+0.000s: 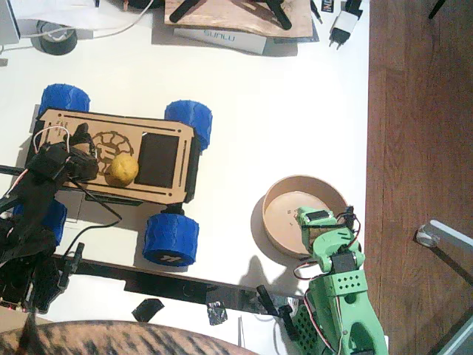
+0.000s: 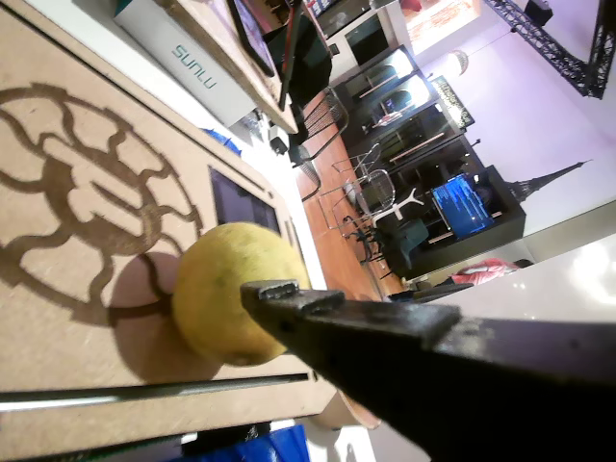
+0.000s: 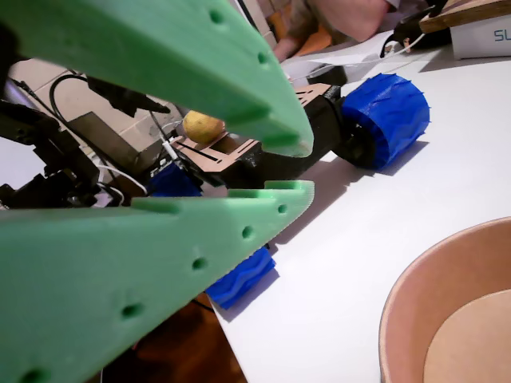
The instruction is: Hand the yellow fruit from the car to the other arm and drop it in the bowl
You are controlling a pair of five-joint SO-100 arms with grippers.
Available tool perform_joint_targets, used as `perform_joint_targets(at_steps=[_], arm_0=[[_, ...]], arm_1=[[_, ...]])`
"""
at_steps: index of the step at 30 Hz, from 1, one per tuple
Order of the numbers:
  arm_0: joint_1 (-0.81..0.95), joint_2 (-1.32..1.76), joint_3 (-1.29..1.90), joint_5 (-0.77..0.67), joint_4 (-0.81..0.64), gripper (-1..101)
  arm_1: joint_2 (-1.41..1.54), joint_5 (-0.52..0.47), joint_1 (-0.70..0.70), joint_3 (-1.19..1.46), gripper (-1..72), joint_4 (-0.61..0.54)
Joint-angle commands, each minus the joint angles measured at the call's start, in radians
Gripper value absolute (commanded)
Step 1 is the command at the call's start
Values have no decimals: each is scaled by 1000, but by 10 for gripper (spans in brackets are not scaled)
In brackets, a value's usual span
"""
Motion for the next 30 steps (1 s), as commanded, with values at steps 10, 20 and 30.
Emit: perform_joint_targets(at_steps=[10, 20, 30], arm_0=[[89, -106, -57, -2, -109, 487], [94, -160, -57, -2, -123, 518], [141, -239, -58, -3, -206, 521]], arm_1=[[9, -2, 5, -49, 4, 3], [9, -3, 3, -49, 4, 3], [9, -3, 3, -48, 4, 3]])
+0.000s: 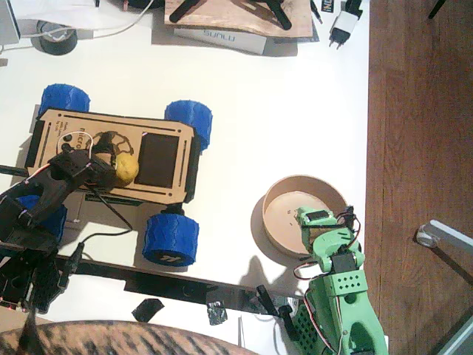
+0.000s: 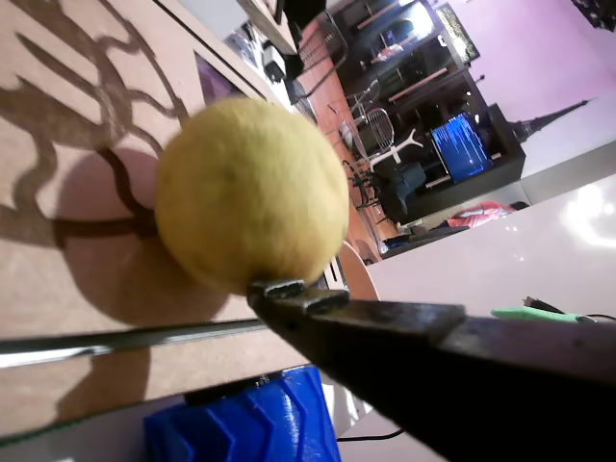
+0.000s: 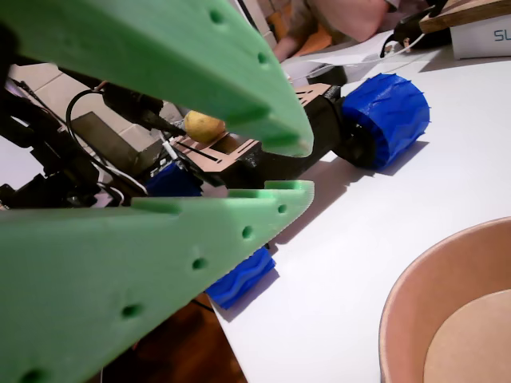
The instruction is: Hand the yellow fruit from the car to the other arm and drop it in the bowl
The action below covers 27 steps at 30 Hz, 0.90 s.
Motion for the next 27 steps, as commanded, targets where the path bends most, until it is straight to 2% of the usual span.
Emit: perform_joint_targets(at_steps=[1, 20, 27], arm_0=[[6, 0, -54, -5, -17, 522], [87, -18, -52, -9, -100, 508], [97, -29, -52, -83, -67, 489]], arm_1=[[9, -3, 3, -48, 4, 3], [9, -3, 3, -48, 4, 3], [9, -3, 3, -48, 4, 6]])
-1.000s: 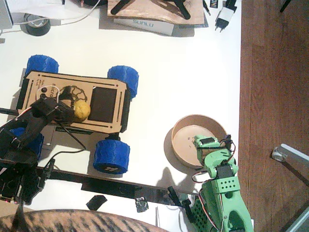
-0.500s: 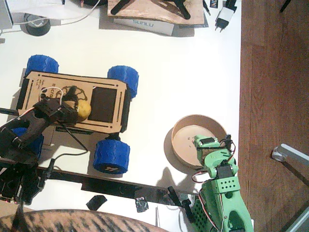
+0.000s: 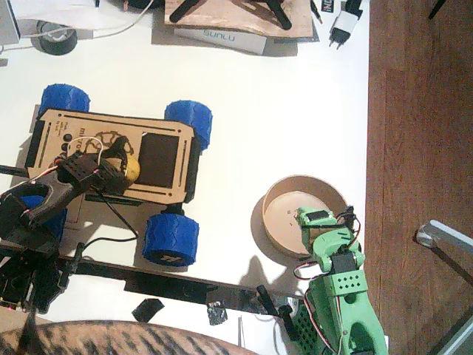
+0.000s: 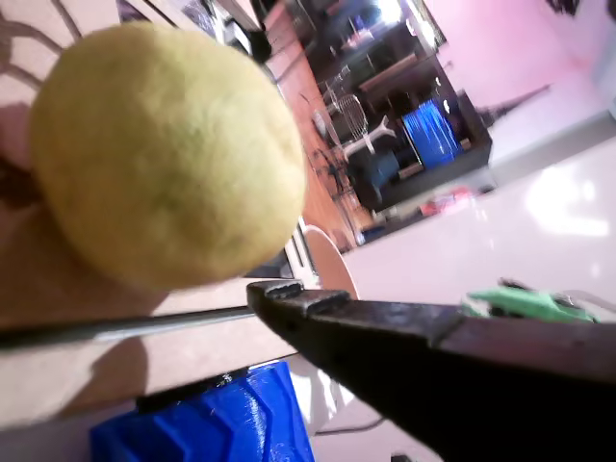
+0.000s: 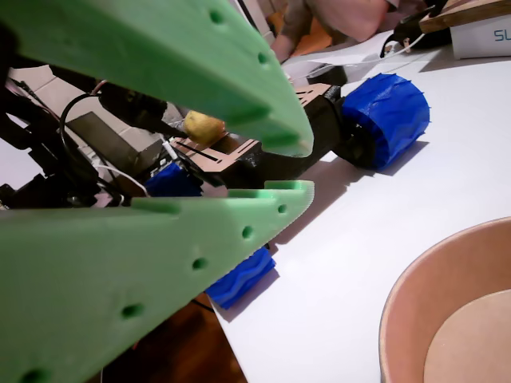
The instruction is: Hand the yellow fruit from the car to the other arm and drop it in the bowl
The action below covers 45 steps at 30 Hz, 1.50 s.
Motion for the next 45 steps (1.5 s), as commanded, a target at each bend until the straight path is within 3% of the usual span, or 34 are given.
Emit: perform_joint_targets(at_steps=[1, 5, 7, 10, 13, 31, 32, 36, 38, 40, 45], arm_0=[[6, 3, -49, -21, 3, 484], [6, 2, -44, -21, 5, 364], [6, -2, -48, -18, 9, 210], [2, -3, -48, -14, 18, 60], [5, -3, -48, -12, 21, 1], [6, -2, -38, -20, 8, 0], [6, -2, -38, -20, 8, 11], [6, 0, -37, -21, 12, 324], [6, 0, -35, -21, 14, 426], [6, 0, -35, -21, 20, 479], [-6, 25, -35, -21, 130, 499]], arm_1=[[9, -3, 3, -48, 4, 6], [9, -3, 3, -48, 4, 6], [9, -3, 3, -48, 4, 6], [9, -3, 3, -48, 4, 6], [9, -3, 3, -48, 4, 6], [9, -3, 3, -48, 4, 6], [9, -3, 3, -48, 4, 6], [9, -3, 3, -48, 4, 6], [9, -5, 3, -48, 4, 6], [9, -5, 3, -48, 4, 6], [9, -5, 3, -48, 4, 6]])
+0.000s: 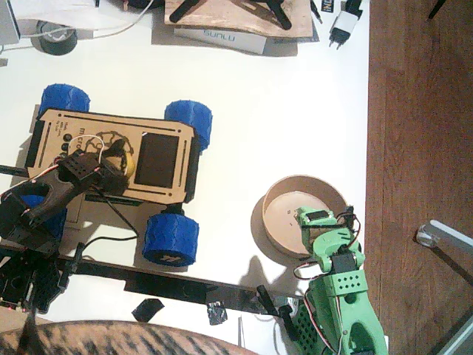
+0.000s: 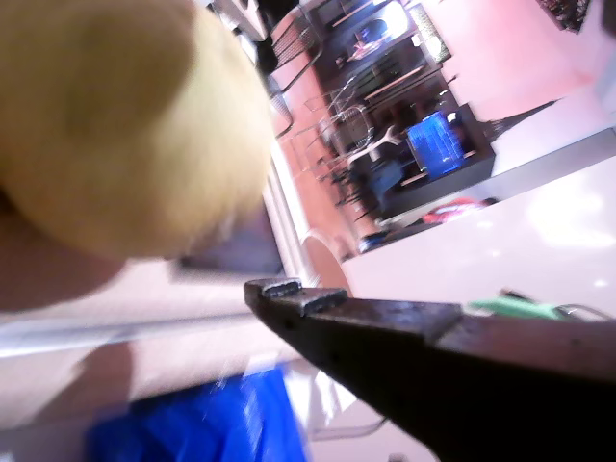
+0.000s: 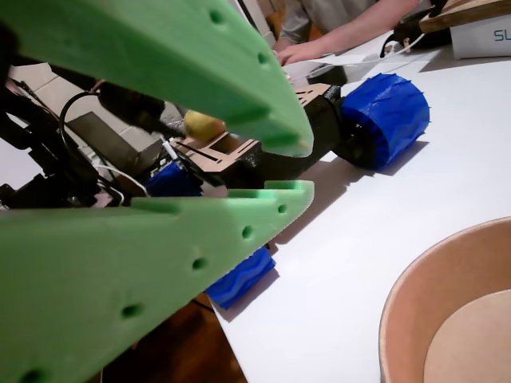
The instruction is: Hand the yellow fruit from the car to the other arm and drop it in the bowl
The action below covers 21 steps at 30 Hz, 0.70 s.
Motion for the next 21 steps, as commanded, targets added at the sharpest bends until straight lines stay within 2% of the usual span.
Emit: perform_joint_targets(at_steps=[1, 21], arm_0=[[-8, 38, -9, -3, 75, 496], [-44, -26, -12, 6, 94, 481]], arm_1=[[9, -5, 3, -48, 4, 6], [9, -5, 5, -48, 4, 6]])
